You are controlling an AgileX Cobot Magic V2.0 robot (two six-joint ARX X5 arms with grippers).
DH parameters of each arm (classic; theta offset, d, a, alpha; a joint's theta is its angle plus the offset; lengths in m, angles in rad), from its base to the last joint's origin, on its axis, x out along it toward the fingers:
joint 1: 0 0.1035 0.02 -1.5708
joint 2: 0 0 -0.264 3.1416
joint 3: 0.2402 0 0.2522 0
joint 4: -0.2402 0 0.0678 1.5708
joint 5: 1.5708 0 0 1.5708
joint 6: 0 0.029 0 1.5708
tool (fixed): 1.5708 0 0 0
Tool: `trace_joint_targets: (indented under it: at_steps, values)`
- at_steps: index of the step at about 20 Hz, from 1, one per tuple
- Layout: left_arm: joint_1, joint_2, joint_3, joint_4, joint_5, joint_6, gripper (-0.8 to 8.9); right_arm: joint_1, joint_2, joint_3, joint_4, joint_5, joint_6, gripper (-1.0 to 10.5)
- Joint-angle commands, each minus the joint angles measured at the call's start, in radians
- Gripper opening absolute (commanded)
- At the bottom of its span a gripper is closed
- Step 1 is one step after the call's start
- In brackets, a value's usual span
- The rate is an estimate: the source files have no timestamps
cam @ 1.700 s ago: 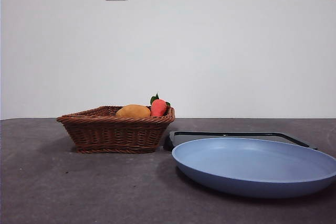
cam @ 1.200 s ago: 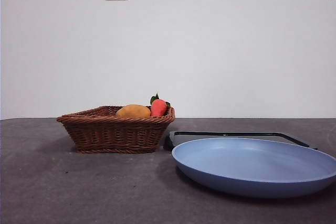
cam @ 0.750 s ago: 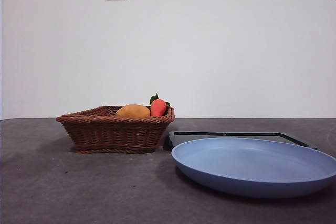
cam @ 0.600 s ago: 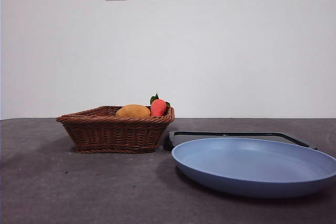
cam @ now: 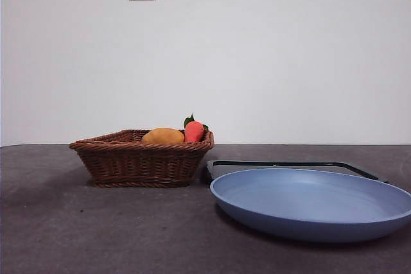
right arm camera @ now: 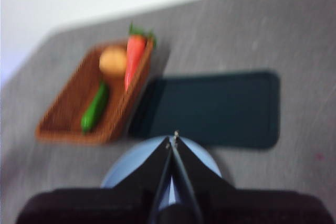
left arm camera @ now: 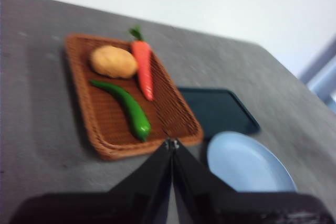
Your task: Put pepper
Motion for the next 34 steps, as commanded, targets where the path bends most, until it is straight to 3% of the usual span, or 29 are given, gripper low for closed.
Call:
trace_joint_targets:
  at_steps: [1,7,11,14,15,21,34]
  values:
    - [0.000,0.058,0.077,-0.084,0.058,0.123,0.06,0.007,0.067,0.109,-0.154,-0.025,-0.159,0.0]
    - [-0.027,0.155,0.198,-0.307,0.085,0.283,0.06,0.019,0.167,0.242,-0.412,-0.023,-0.298,0.0]
    - [-0.032,0.158,0.203,-0.316,0.085,0.294,0.37,0.019,0.174,0.242,-0.427,-0.019,-0.303,0.4]
    - [-0.032,0.158,0.203,-0.314,0.082,0.289,3.76,0.019,0.183,0.242,-0.426,-0.017,-0.287,2.8]
    - [-0.032,0.158,0.203,-0.313,0.082,0.277,4.06,0.019,0.190,0.242,-0.427,-0.016,-0.268,3.1]
    - [-0.032,0.158,0.203,-0.312,0.084,0.270,4.04,0.019,0.304,0.242,-0.404,-0.016,-0.264,3.1]
    - [-0.032,0.158,0.203,-0.305,0.084,0.270,4.04,0.034,0.902,0.242,-0.193,-0.012,-0.274,3.1]
